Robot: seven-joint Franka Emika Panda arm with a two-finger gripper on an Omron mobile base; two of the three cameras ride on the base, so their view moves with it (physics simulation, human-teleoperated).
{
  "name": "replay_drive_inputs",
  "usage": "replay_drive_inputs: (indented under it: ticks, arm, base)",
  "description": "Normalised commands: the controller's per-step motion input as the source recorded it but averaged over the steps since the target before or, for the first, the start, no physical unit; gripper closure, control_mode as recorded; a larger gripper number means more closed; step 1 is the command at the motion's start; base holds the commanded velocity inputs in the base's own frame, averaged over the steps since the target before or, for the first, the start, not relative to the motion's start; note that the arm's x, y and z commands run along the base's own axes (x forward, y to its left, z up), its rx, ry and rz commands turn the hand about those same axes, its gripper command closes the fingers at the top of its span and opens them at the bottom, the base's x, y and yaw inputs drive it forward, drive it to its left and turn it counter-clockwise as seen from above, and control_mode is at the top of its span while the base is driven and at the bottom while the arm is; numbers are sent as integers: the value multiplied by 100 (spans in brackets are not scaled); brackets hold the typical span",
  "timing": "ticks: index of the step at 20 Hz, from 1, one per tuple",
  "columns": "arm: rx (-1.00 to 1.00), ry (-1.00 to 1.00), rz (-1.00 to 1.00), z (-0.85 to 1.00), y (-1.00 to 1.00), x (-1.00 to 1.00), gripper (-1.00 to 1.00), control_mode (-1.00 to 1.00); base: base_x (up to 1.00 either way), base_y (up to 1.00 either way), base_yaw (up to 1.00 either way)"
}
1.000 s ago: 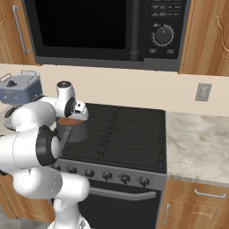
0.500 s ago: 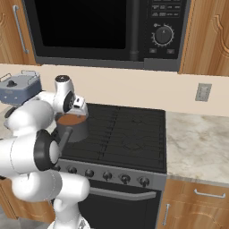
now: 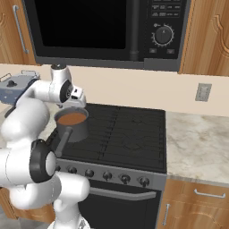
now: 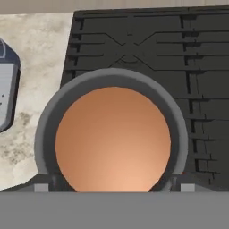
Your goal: Pick up the sugar cube(s) and place them in the saucepan with hot chocolate.
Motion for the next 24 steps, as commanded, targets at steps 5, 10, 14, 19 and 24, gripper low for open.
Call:
replay_drive_inputs:
  ticks: [5, 10, 14, 19, 24]
  arm:
    - [0, -15, 0, 17, 0, -48, -100, -100]
    - [1, -21, 0, 15, -1, -27, -100, -100]
    - [1, -17, 0, 1, -6, -13, -100, -100]
    - [1, -14, 0, 0, -1, -22, -100, -100]
    - [2, -20, 0, 0, 0, -47, -100, -100]
  base:
    - [0, 0, 0]
    - [0, 0, 0]
    - [0, 0, 0]
    - [0, 0, 0]
    - [0, 0, 0]
